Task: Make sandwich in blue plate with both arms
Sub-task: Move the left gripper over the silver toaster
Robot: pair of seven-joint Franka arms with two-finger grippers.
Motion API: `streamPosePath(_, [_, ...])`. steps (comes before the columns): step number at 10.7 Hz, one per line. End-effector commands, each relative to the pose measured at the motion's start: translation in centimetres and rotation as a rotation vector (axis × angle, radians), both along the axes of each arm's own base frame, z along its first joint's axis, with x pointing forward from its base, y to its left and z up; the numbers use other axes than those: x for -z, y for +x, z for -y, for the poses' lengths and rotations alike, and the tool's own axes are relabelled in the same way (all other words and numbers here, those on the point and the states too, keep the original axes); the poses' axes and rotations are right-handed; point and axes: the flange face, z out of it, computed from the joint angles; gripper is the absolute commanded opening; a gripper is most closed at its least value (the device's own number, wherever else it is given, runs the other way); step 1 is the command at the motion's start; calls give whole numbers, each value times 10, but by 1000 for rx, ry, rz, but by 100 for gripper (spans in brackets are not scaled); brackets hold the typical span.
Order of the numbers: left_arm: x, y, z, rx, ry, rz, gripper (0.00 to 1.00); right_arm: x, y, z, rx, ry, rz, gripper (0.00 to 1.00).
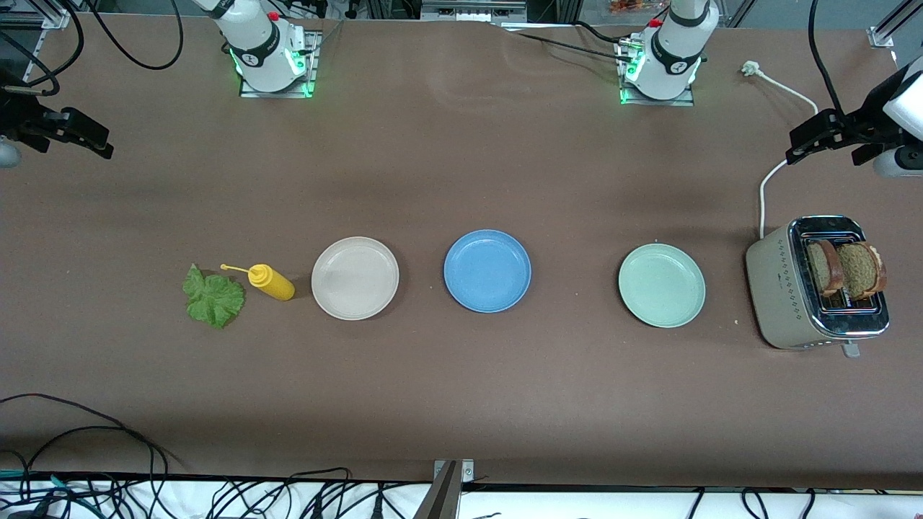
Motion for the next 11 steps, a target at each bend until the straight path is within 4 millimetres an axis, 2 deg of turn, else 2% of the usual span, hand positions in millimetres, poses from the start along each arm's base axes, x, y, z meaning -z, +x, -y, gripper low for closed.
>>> streamPosePath(1, [-6, 1, -3, 8, 21, 8, 100, -7, 1, 2, -4, -11, -6, 100])
streamPosePath(7, [-6, -1, -52, -82, 23, 7, 100, -7, 1, 2, -4, -11, -6, 100])
streamPosePath(9, [-7, -4, -76, -127, 25, 9, 100, -7, 1, 2, -4, -11, -6, 100])
streamPosePath(11, [1, 0, -95, -157, 21, 1, 100, -7, 1, 2, -4, -11, -6, 100])
